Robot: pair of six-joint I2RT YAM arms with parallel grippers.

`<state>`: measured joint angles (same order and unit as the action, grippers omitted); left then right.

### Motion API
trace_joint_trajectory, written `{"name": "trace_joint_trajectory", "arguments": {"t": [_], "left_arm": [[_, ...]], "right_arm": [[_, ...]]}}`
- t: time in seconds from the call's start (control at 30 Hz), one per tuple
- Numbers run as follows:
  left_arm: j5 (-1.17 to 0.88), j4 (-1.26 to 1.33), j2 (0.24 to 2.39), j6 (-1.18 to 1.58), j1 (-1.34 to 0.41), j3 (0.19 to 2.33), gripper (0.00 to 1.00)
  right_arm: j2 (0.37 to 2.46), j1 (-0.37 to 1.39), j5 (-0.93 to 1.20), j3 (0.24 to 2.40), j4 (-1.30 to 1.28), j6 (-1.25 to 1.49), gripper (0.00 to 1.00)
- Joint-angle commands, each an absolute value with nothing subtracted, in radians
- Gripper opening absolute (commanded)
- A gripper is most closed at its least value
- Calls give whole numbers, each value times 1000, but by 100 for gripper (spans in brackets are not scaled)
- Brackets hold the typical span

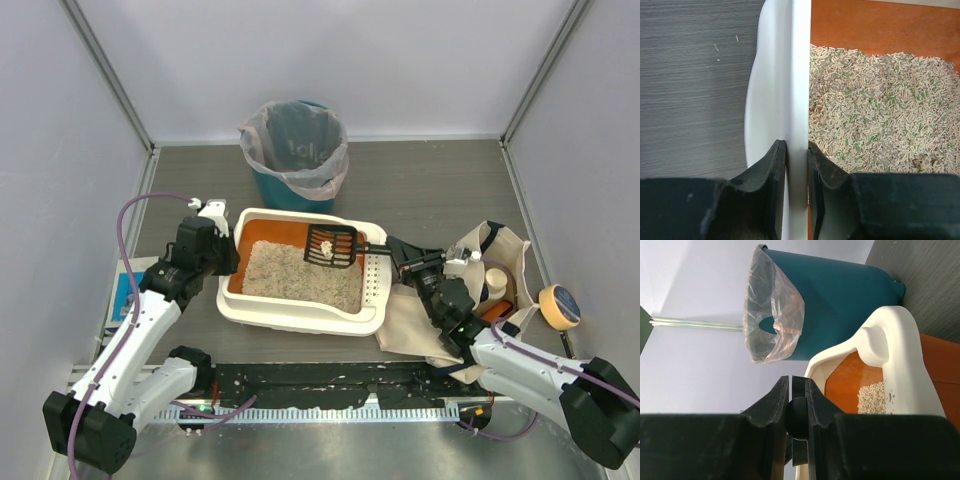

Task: Clean the litter box

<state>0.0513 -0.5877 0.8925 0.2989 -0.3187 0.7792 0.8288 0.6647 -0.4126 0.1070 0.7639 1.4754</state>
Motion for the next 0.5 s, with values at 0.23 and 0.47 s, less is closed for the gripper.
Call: {"name": "trace_joint_trajectory", "arguments": {"t": [0.23,0.47], "left_arm": [[38,-586,868,302,-319,778,24],[63,-568,858,299,-321,788,25]], "right_arm": [[851,646,-306,141,803,1401,1],[786,644,-413,121,804,1480,1]]}}
